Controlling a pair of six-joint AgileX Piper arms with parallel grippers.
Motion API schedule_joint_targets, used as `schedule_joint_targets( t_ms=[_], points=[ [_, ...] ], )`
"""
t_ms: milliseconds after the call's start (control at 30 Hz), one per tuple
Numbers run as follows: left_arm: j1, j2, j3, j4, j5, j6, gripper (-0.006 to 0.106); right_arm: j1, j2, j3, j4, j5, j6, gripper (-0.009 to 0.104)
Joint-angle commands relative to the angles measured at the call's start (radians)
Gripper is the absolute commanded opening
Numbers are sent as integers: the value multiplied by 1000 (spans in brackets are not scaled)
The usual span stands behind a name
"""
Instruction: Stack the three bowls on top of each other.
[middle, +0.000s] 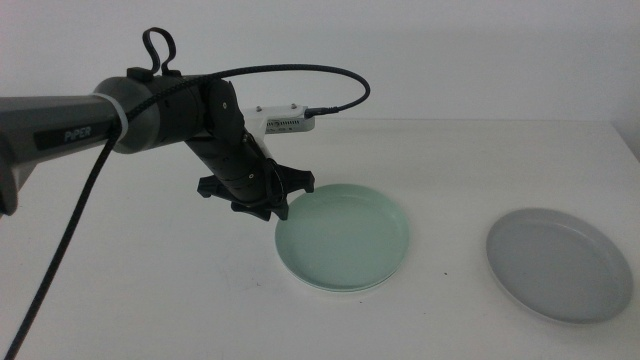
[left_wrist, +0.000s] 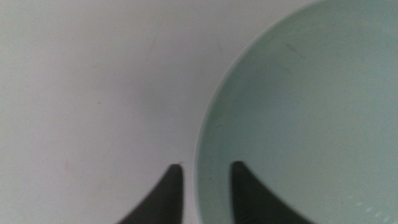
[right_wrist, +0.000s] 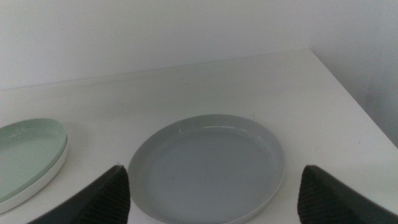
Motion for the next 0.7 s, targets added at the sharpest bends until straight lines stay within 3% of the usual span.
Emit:
schedule_joint_targets(
  t_ms=[0,233,433,667],
  points=[
    [-1,-7,-1,-12,-11,33,36,-6,-4,4,-6,-7,-6,93],
    [20,-78,-11,-52,49,136,94,-6,-4,4,-6,-7,-6,93],
    [28,-284,-3,-117,92,309,94,-6,-4,4,-6,-7,-6,93],
    [-3,-689,135,-147,141,344,94,-6,-4,4,-6,-7,-6,93]
  ],
)
